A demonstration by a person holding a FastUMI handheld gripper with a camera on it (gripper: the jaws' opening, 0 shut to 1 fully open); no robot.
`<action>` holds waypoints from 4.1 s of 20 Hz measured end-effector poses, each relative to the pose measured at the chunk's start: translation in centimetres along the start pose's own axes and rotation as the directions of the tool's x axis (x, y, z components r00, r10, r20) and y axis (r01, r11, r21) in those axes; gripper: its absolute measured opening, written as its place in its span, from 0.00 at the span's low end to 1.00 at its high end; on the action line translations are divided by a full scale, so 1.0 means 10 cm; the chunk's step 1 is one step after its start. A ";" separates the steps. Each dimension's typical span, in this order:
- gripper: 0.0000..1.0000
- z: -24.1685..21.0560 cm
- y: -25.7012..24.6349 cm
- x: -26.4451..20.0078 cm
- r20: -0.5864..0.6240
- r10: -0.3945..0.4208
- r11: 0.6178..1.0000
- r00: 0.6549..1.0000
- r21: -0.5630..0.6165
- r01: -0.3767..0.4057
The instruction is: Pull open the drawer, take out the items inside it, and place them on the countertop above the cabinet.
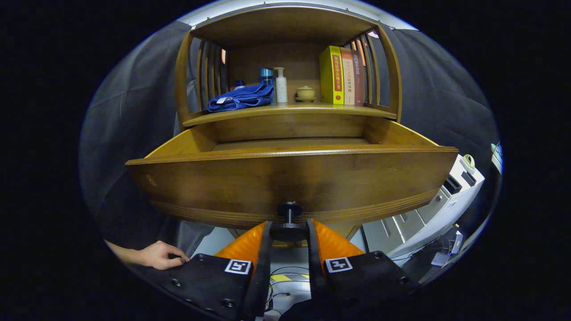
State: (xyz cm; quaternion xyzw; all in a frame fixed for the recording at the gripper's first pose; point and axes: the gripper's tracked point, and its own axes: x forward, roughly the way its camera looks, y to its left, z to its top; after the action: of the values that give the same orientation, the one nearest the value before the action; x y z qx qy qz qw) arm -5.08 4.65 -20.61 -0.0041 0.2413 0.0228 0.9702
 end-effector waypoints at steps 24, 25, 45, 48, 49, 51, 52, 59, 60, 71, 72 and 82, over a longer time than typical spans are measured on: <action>1.00 1.57 -0.21 -0.26 0.036 0.080 0.994 0.996 -0.075 -0.078; 1.00 1.63 -0.23 -0.18 0.020 0.082 0.992 0.996 -0.094 -0.079; 0.99 1.19 -0.11 1.31 -0.506 0.115 0.989 0.855 -0.023 -0.146; 0.99 1.06 -0.07 1.37 -0.552 0.105 0.987 0.827 -0.045 -0.156; 0.99 1.03 -0.05 1.38 -0.566 0.102 0.987 0.818 -0.047 -0.156; 0.99 0.97 -0.03 1.41 -0.594 0.100 0.986 0.798 -0.051 -0.161; 1.00 0.96 -0.03 1.43 -0.601 0.093 0.986 0.794 -0.057 -0.159; 0.82 0.90 0.06 1.54 -0.665 0.077 0.986 0.743 -0.059 -0.155; 0.81 0.90 0.07 1.56 -0.674 0.075 0.987 0.735 -0.055 -0.152; 0.54 1.88 0.31 1.59 -0.605 0.121 0.981 0.787 -0.048 -0.188; 0.54 2.03 0.35 1.57 -0.592 0.135 0.980 0.795 -0.040 -0.196; 0.53 3.04 0.46 0.92 -0.417 0.223 0.966 0.881 -0.026 -0.256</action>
State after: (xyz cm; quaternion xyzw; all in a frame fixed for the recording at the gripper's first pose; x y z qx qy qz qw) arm 17.05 10.22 1.93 -0.0181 0.4372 0.1509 0.8864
